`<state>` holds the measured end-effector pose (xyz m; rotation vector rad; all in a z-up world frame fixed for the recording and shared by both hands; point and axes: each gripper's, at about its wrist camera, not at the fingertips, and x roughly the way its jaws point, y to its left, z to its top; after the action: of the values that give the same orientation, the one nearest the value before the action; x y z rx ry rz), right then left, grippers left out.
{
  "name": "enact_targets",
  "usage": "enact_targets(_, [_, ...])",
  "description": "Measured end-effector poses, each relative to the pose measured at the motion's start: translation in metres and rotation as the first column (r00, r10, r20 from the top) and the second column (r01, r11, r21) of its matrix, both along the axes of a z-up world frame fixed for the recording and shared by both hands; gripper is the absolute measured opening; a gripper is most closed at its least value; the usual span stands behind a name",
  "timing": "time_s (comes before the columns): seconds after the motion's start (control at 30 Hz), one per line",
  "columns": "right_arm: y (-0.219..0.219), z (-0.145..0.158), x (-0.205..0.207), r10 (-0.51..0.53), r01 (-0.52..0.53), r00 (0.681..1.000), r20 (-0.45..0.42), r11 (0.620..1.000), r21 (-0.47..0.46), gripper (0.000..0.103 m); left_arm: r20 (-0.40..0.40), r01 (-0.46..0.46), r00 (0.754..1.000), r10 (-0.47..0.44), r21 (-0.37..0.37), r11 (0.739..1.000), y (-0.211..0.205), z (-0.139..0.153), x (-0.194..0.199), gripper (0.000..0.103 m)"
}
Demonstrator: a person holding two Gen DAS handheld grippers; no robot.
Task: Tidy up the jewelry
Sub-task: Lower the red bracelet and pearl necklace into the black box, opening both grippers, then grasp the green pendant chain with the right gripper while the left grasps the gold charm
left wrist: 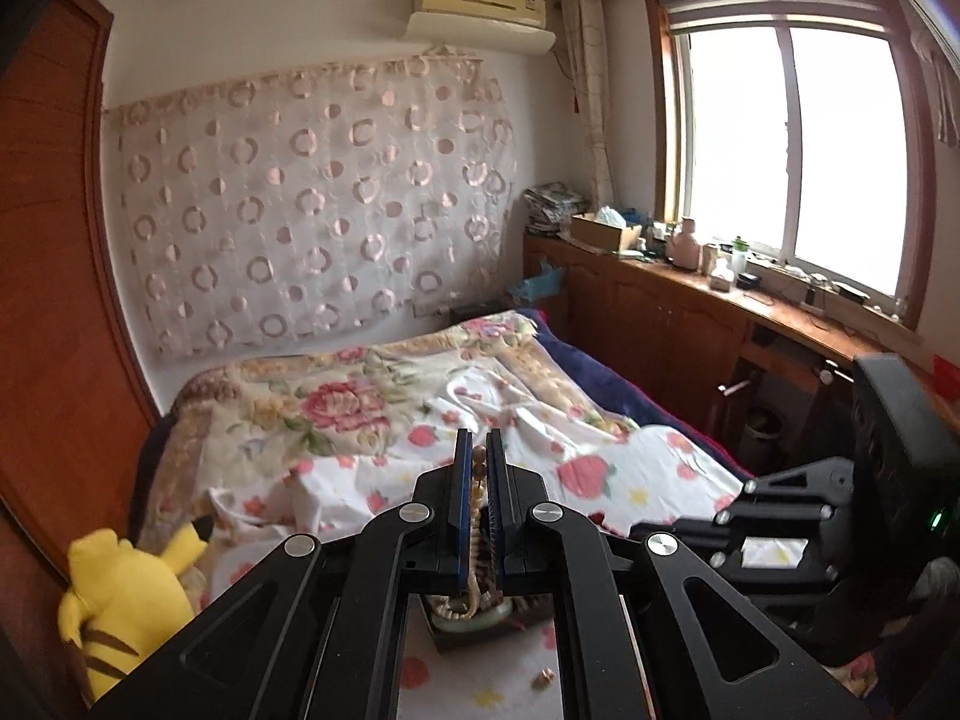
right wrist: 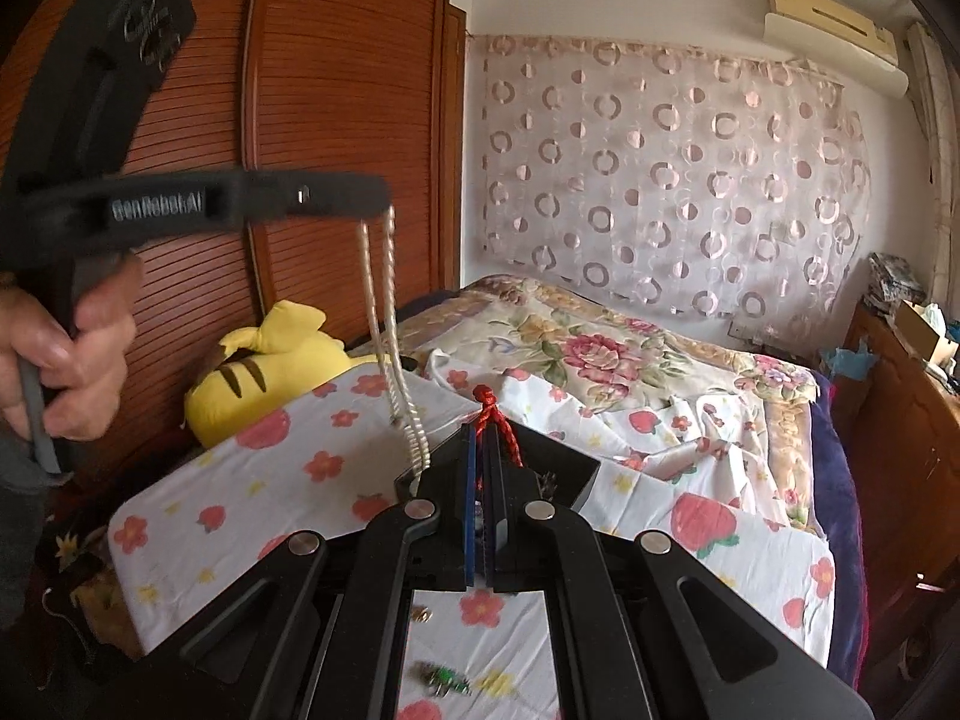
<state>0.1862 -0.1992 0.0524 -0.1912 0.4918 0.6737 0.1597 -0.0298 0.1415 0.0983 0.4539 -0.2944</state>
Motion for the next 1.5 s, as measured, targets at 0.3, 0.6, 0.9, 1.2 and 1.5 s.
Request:
enact_targets(0.3, [0.023, -0.033, 0.043, -0.001, -0.001, 0.998, -0.070, 1.000, -0.030, 0.003, -0.056, -0.048, 0.997, 0.049, 0.014, 0.999, -0.002, -0.023, 0.045, 0.004])
enact_targets(0.6, [0.033, -0.088, 0.069, -0.031, 0.021, 0.984, -0.174, 0.998, -0.054, 0.003, -0.201, -0.088, 0.976, 0.087, 0.006, 0.996, 0.011, -0.112, 0.076, 0.004])
enact_targets(0.9, [0.030, -0.103, 0.073, -0.057, 0.044, 0.979, -0.193, 0.997, -0.067, 0.007, -0.188, -0.083, 0.978, 0.086, 0.027, 0.996, 0.006, -0.127, 0.058, 0.007])
enact_targets(1.2, [0.014, -0.095, 0.045, -0.050, 0.042, 0.989, -0.138, 0.997, -0.057, 0.022, -0.102, -0.118, 0.988, 0.119, 0.016, 0.993, 0.003, -0.116, 0.015, 0.053])
enact_targets(1.5, [-0.003, -0.093, 0.003, -0.036, 0.032, 0.993, -0.114, 0.999, -0.038, 0.022, -0.014, -0.121, 0.993, 0.121, -0.010, 0.993, -0.001, -0.107, -0.033, 0.088])
